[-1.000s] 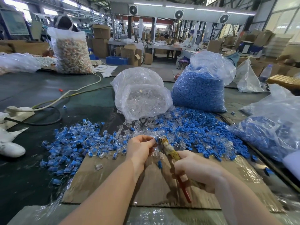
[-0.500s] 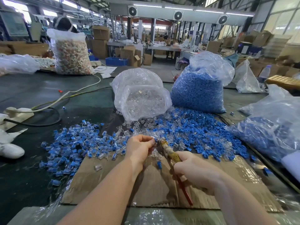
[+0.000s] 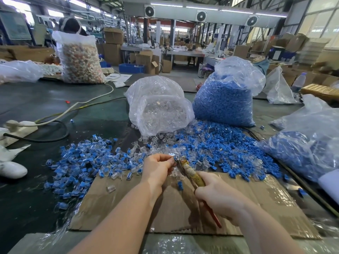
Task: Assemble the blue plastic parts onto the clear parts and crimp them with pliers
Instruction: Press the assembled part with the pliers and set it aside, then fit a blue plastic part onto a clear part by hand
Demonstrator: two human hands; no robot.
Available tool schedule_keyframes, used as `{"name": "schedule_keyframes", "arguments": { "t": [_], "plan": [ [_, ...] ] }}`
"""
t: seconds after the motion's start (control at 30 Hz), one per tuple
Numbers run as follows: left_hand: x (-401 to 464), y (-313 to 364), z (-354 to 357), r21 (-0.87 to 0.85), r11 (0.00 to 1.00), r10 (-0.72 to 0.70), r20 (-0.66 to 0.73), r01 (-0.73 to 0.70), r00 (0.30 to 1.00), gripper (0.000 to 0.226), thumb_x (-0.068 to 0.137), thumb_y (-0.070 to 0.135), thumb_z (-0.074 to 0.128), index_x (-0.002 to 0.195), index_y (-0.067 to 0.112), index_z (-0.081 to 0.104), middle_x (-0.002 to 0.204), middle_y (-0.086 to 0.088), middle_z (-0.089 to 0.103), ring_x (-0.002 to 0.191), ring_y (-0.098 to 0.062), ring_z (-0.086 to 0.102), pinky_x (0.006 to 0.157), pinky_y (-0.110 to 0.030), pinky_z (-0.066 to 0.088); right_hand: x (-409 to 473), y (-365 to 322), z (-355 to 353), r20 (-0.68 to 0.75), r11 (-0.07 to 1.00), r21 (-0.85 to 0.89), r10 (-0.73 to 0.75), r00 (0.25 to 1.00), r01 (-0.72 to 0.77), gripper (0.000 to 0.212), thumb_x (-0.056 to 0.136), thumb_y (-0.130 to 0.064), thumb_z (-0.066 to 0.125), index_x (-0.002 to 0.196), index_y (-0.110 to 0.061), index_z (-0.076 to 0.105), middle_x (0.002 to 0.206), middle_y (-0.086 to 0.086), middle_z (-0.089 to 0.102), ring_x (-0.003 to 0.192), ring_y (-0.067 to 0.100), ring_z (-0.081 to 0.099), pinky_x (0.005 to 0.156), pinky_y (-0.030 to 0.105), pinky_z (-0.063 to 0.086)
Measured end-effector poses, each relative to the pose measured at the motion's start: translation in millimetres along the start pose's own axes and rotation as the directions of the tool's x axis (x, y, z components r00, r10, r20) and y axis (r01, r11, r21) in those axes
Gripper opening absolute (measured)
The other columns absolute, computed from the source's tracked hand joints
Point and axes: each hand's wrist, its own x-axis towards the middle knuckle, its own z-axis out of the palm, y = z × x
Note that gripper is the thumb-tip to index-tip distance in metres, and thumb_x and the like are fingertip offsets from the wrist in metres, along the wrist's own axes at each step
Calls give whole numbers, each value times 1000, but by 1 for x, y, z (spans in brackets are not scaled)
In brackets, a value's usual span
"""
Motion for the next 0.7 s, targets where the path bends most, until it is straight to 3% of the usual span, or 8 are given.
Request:
{"name": "schedule_keyframes", "arguments": {
  "t": [0.07,0.13,0.2,0.27,0.3,0.37,0.47,0.7],
  "plan": [
    [0,0,-5,-6,1000,2,-24,-2,1000,8,86,0,61,83,7,64,73,-9,66,62,-15,59,56,-25,49,1,2,-1,-36,997,75,32,999,-29,19,81,-1,48,87,-19,52,82,4,55,62,16,56,48,21,43],
    [1,2,-12,48,998,52,-62,-49,997,7,87,1,60,86,7,64,74,-8,65,61,-14,58,56,-24,48,7,11,-1,-160,997,69,43,986,-32,18,82,-2,48,84,-20,50,77,1,51,55,10,48,45,18,37],
    [4,4,-21,257,955,185,-111,-152,977,6,88,6,60,86,10,64,80,-5,66,66,-12,60,58,-20,49,16,24,-1,-329,986,-150,22,944,-76,17,88,-11,51,102,-21,50,90,0,54,75,12,53,61,21,46],
    [8,8,-34,525,820,350,-143,-229,926,6,90,13,59,89,16,64,82,3,65,65,-6,57,53,-12,43,21,36,-3,-457,877,-428,-1,889,-219,40,92,-29,52,130,-22,40,113,4,51,105,20,48,90,31,45],
    [10,10,-42,630,739,416,-147,-238,898,8,91,17,57,92,18,65,82,6,63,63,-4,54,52,-12,42,22,40,-5,-501,814,-504,-5,866,-287,51,93,-38,50,137,-22,33,122,6,47,114,22,44,97,35,39],
    [16,14,-59,795,571,517,-153,-205,842,16,94,23,53,102,21,66,87,5,66,64,-9,54,67,-24,46,24,50,-6,-554,728,-575,-11,832,-373,61,91,-52,45,141,-23,26,132,9,42,122,25,40,100,37,36],
    [26,14,-86,942,323,619,-141,-88,772,22,95,26,49,109,27,66,100,0,66,84,-18,54,77,-33,32,28,62,-5,-575,681,-602,-7,818,-417,64,90,-61,37,140,-23,26,132,9,41,122,26,40,99,37,36],
    [38,5,-122,983,144,559,-174,112,810,29,94,17,49,111,35,65,107,2,60,101,-20,48,89,-39,31,32,71,-2,-592,655,-622,-34,805,-430,67,91,-63,27,144,-22,20,134,9,40,124,26,38,100,37,35]
  ]
}}
